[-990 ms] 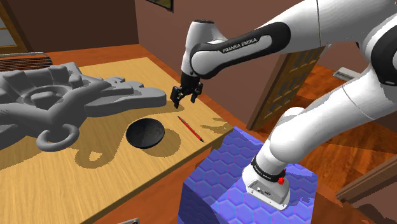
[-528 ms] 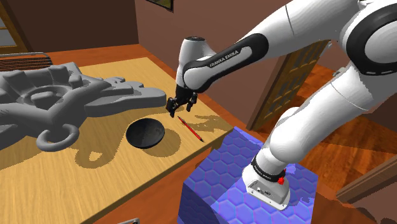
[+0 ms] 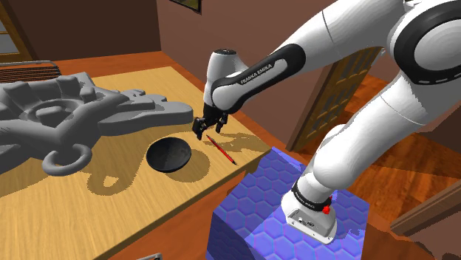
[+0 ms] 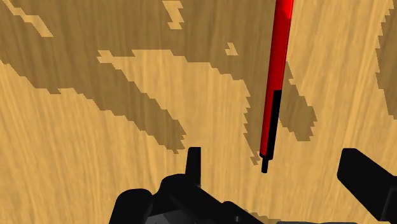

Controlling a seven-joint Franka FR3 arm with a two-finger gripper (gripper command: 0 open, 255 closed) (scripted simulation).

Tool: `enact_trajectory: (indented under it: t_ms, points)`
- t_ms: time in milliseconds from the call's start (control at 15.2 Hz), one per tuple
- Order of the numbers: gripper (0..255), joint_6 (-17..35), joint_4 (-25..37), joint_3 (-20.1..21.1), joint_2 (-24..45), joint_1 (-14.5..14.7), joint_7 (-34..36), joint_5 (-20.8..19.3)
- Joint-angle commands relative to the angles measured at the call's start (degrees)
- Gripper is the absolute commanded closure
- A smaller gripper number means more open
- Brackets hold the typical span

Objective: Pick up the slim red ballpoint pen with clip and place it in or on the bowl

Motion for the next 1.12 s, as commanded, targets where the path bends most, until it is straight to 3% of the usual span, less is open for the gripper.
enact_trajectory:
  t_ms: [0, 66, 132, 726, 1056]
  points:
    - [0, 0.0, 0.0, 0.0, 0.0, 0.0, 0.0, 0.0]
    - [0, 0.0, 0.0, 0.0, 0.0, 0.0, 0.0, 0.0]
    - [255, 0.0, 0.0, 0.0, 0.0, 0.0, 0.0, 0.0]
    - [255, 0.0, 0.0, 0.0, 0.0, 0.0, 0.0, 0.0]
    - [255, -4.5, 1.6, -0.3, -2.9, 0.0, 0.1, 0.0]
